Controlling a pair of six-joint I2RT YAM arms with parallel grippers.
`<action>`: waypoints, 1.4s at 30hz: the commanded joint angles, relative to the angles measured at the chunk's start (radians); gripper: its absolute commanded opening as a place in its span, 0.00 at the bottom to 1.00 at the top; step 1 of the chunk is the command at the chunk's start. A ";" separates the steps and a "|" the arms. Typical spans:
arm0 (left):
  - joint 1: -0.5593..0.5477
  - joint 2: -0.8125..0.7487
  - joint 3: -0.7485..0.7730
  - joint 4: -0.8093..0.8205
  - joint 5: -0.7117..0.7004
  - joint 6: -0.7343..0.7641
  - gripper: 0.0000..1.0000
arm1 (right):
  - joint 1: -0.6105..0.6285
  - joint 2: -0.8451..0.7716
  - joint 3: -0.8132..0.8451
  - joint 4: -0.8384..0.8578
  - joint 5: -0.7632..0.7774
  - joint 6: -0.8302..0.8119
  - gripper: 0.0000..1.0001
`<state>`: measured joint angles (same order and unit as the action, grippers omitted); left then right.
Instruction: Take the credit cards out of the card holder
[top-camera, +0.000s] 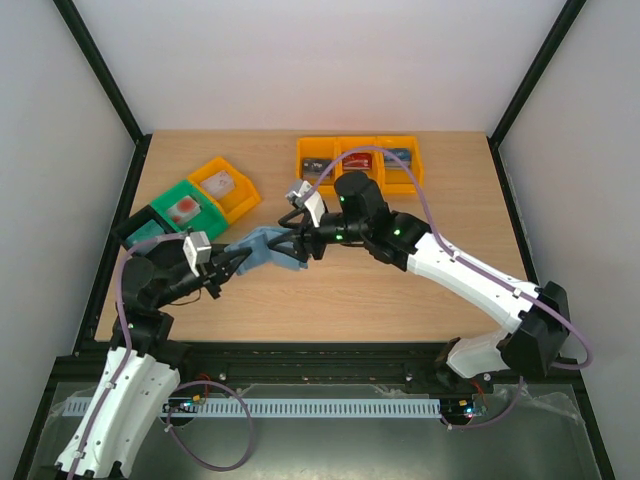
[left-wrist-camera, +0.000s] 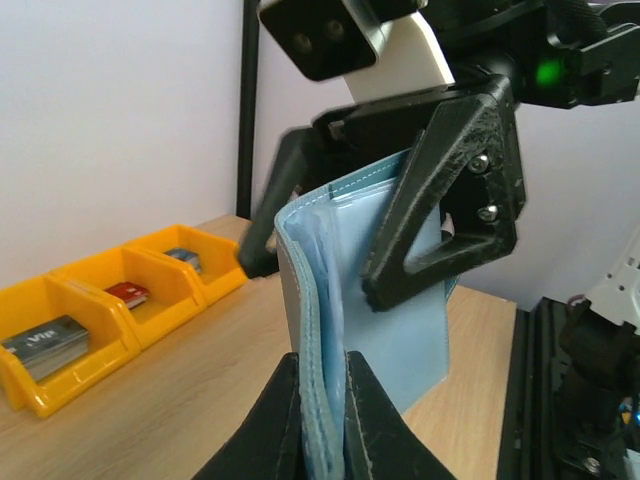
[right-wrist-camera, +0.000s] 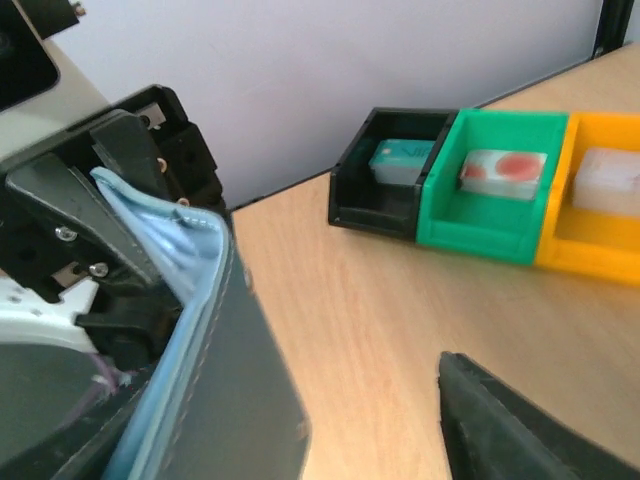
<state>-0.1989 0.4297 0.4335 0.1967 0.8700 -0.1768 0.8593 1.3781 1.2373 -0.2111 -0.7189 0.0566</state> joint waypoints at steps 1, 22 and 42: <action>-0.013 -0.008 -0.013 0.058 0.047 -0.024 0.02 | 0.026 0.030 0.034 0.084 0.016 0.017 0.71; -0.014 -0.010 0.011 0.029 0.099 -0.053 0.22 | 0.027 -0.021 -0.036 0.119 -0.070 -0.077 0.02; 0.048 -0.037 0.088 -0.101 0.011 0.061 0.26 | -0.028 -0.074 -0.061 0.063 -0.124 -0.097 0.02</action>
<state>-0.1638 0.4095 0.4904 0.0845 0.9195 -0.1295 0.8371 1.3315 1.1828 -0.1364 -0.8276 -0.0242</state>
